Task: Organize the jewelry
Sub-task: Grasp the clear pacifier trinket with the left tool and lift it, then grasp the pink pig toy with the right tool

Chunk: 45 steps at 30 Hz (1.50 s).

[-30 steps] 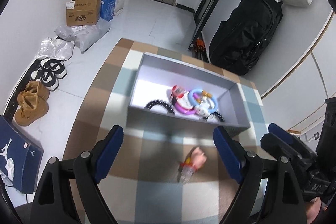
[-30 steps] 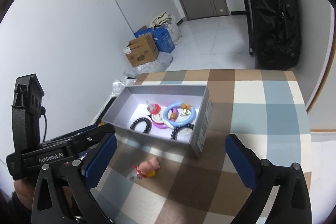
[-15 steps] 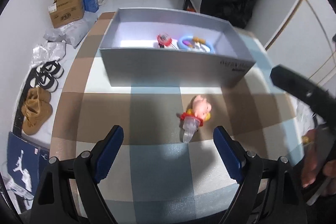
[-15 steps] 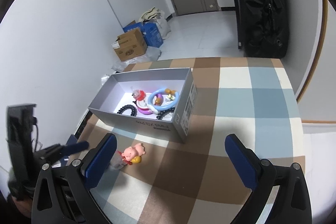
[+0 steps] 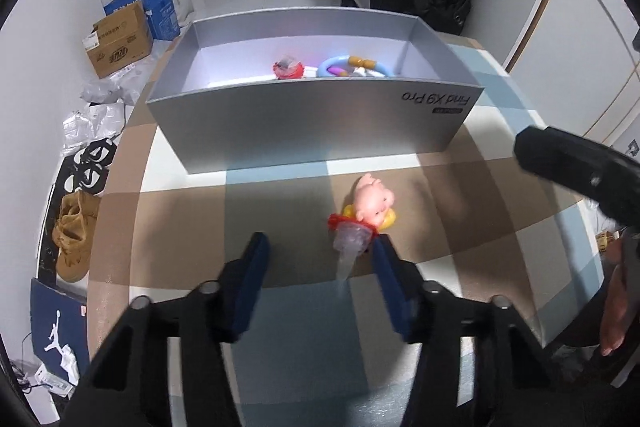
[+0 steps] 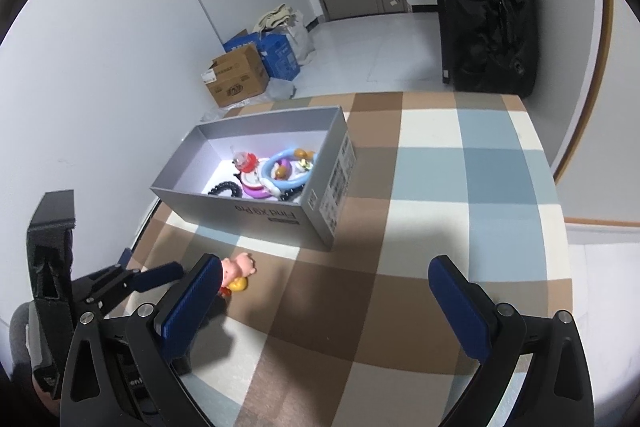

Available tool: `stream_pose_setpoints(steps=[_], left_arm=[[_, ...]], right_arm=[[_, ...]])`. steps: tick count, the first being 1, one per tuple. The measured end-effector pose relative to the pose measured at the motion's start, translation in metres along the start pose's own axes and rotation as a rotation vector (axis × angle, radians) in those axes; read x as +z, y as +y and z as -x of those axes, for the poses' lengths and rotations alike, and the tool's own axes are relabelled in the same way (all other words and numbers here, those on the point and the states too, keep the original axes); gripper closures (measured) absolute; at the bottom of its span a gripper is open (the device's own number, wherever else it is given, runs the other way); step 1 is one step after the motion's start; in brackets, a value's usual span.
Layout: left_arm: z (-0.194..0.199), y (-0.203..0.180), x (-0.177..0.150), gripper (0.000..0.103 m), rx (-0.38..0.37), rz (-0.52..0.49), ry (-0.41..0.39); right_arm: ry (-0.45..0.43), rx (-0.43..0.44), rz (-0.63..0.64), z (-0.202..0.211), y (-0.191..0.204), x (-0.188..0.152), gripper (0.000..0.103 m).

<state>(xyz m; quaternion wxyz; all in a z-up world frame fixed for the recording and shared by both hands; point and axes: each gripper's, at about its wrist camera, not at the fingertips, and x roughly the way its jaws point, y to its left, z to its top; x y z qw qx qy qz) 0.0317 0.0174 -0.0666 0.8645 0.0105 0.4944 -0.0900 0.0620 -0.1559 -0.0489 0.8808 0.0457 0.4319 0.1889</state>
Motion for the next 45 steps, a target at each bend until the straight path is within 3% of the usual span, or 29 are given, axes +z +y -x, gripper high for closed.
stream_pose_setpoints(steps=[3,4,7,15,23,33,39,45], left_arm=[[-0.001,-0.006,-0.001,0.085,-0.009,-0.036,-0.009],[-0.002,-0.008,-0.001,0.089,-0.013,-0.049,-0.004],[-0.002,-0.014,-0.003,0.089,0.012,-0.084,-0.007],[-0.001,-0.007,-0.002,0.089,-0.027,-0.032,0.016],[0.000,-0.010,-0.002,0.089,-0.030,-0.041,0.055],[0.012,0.018,0.001,0.089,-0.085,0.081,0.050],[0.027,0.035,0.004,0.089,-0.101,0.171,-0.007],[0.026,0.053,0.004,0.089,-0.100,0.244,-0.009]], right_arm=[[0.003,0.000,0.008,-0.001,0.001,-0.002,0.000],[0.008,0.002,0.008,-0.001,0.001,-0.002,0.000],[0.022,0.014,0.001,-0.002,0.000,-0.004,0.000],[0.037,0.019,-0.020,-0.004,-0.003,-0.006,0.000],[0.049,0.009,-0.002,-0.007,0.000,-0.008,0.000],[0.092,-0.006,0.021,-0.020,0.008,-0.012,0.000],[0.117,0.024,0.071,-0.033,0.028,-0.014,0.000],[0.140,0.059,0.092,-0.046,0.043,-0.015,0.000]])
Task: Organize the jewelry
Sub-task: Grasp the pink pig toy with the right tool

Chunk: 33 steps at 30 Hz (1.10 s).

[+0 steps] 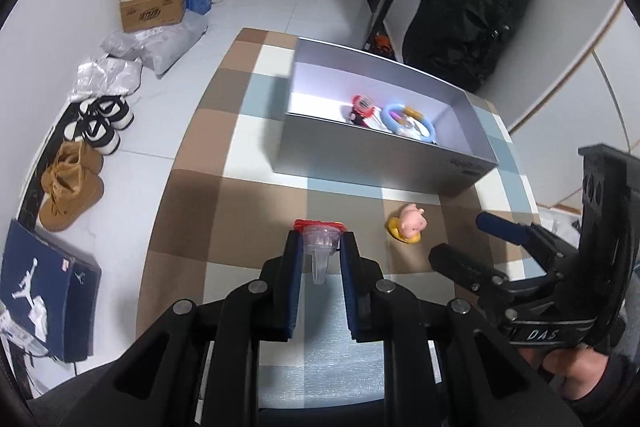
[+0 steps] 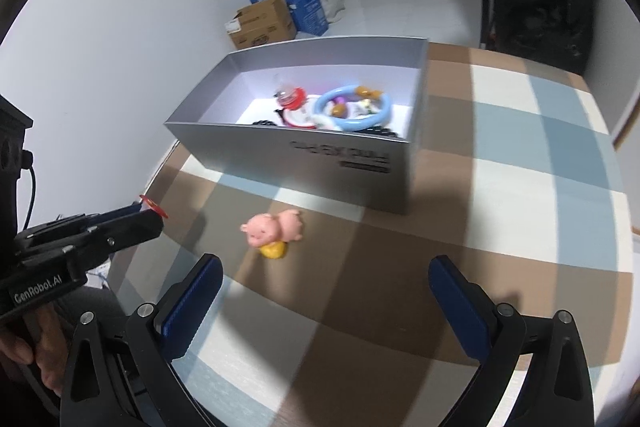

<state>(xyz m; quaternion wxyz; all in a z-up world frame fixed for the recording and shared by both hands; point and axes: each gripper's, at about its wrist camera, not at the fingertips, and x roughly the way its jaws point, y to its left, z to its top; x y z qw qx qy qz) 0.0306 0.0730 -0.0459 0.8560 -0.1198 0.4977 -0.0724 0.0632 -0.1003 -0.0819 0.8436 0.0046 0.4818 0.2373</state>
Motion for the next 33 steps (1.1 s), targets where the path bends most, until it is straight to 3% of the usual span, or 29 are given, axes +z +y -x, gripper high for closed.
stream_pose_setpoints(steps=[10,16,18,21,28,33], left_arm=[[0.007,0.016,0.002,0.089,-0.009,0.030,-0.013],[0.007,0.016,0.003,0.089,-0.014,0.027,-0.010],[0.007,0.016,0.003,0.089,-0.012,0.024,-0.009],[0.006,0.018,0.003,0.089,-0.006,0.029,-0.004],[0.004,0.022,0.002,0.089,-0.003,0.061,0.009],[0.002,0.018,0.001,0.089,0.021,0.032,0.008]], right_arm=[[-0.050,-0.016,0.094,-0.012,0.031,0.005,0.007],[-0.016,-0.075,0.146,-0.025,0.039,0.001,0.026],[-0.020,-0.074,0.152,-0.025,0.040,0.002,0.041],[-0.018,-0.075,0.150,-0.026,0.039,0.003,0.051],[-0.010,-0.130,0.181,-0.028,0.038,0.001,0.068],[-0.004,-0.111,0.152,-0.029,0.036,0.007,0.069]])
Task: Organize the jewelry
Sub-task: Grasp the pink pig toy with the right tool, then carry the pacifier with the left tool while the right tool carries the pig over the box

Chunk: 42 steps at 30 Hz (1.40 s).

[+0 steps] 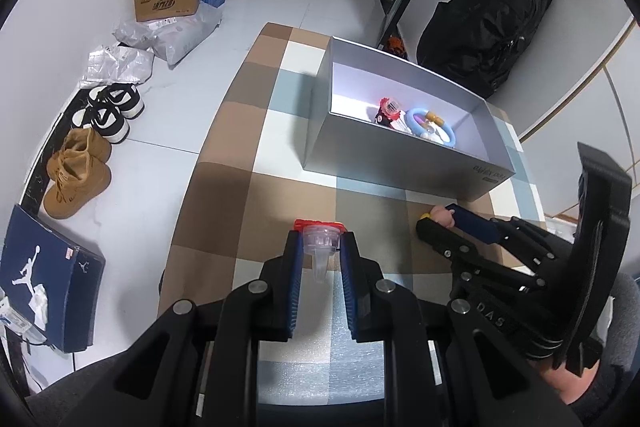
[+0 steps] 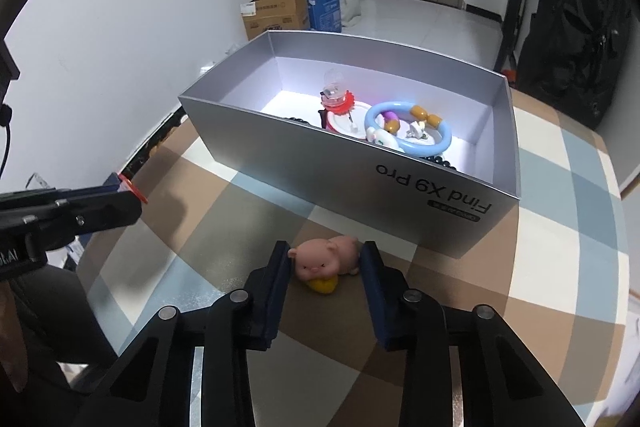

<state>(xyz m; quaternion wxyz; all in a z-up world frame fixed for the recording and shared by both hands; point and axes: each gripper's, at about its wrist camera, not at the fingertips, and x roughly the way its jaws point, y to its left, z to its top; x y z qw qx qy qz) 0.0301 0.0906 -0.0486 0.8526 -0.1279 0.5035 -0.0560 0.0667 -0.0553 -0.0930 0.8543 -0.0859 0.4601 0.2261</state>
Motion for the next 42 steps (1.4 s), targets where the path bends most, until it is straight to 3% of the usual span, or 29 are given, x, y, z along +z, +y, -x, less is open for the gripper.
stream_pose_setpoints(steps=[11,26,30,37,42], left_arm=[[0.001,-0.005,-0.004,0.089,-0.021,-0.025,-0.029],[0.013,-0.029,0.008,0.089,-0.040,-0.038,-0.104],[0.018,-0.041,0.015,0.089,-0.065,-0.043,-0.130],[0.009,-0.066,0.031,0.089,-0.030,-0.130,-0.137],[0.004,-0.068,0.041,0.089,-0.017,-0.125,-0.138]], right_arm=[[-0.005,-0.013,-0.052,0.011,-0.009,-0.003,0.069],[-0.117,0.034,-0.049,0.060,-0.014,0.004,0.069],[-0.141,0.044,-0.094,0.073,-0.033,0.010,0.069],[-0.165,0.058,-0.129,0.078,-0.053,0.025,0.069],[-0.181,0.104,-0.162,0.078,-0.060,0.037,0.069]])
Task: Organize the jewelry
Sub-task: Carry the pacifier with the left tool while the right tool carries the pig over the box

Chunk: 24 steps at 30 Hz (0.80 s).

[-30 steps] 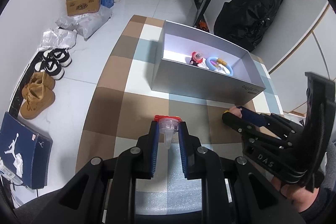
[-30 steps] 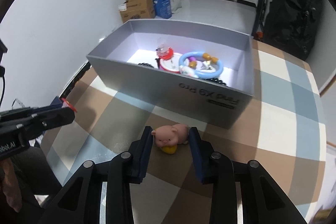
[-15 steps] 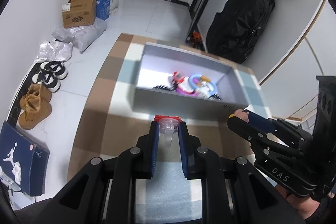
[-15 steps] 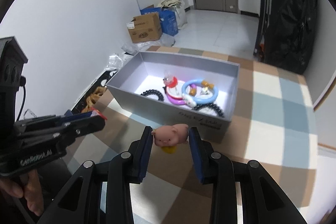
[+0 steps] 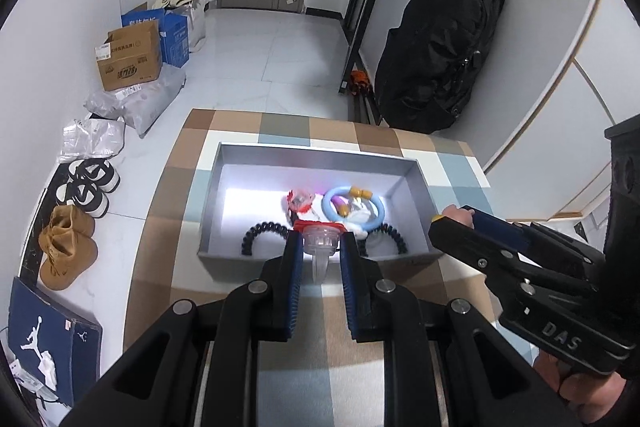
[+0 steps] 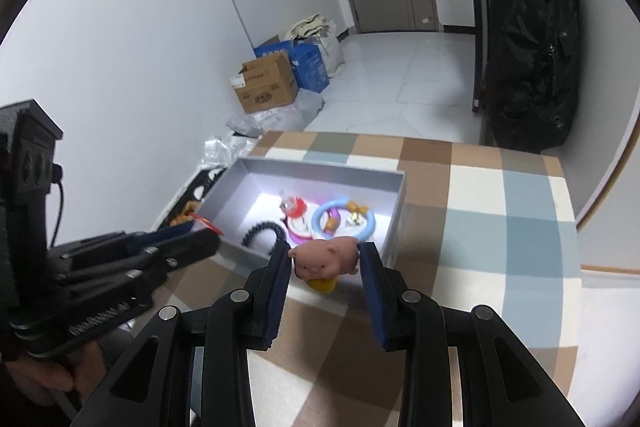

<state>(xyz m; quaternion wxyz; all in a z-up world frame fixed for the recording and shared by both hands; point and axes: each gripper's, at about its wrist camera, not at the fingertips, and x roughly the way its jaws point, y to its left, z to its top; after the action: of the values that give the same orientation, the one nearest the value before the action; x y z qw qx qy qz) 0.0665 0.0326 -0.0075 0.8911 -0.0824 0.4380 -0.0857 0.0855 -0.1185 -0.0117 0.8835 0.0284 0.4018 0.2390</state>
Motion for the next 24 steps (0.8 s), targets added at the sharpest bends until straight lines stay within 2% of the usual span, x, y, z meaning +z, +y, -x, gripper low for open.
stream_pose_setpoints(steps=[7,17,24], left_arm=[[-0.015,0.007,0.012,0.089,-0.007,0.060,0.030],[-0.038,0.010,0.026,0.089,-0.015,0.117,0.071],[-0.040,0.006,0.032,0.089,-0.016,0.119,0.054]], right_arm=[[-0.016,0.055,-0.036,-0.008,-0.006,0.014,0.069],[0.013,0.113,-0.127,-0.040,-0.025,0.034,0.069],[0.026,0.127,-0.163,-0.049,-0.035,0.040,0.069]])
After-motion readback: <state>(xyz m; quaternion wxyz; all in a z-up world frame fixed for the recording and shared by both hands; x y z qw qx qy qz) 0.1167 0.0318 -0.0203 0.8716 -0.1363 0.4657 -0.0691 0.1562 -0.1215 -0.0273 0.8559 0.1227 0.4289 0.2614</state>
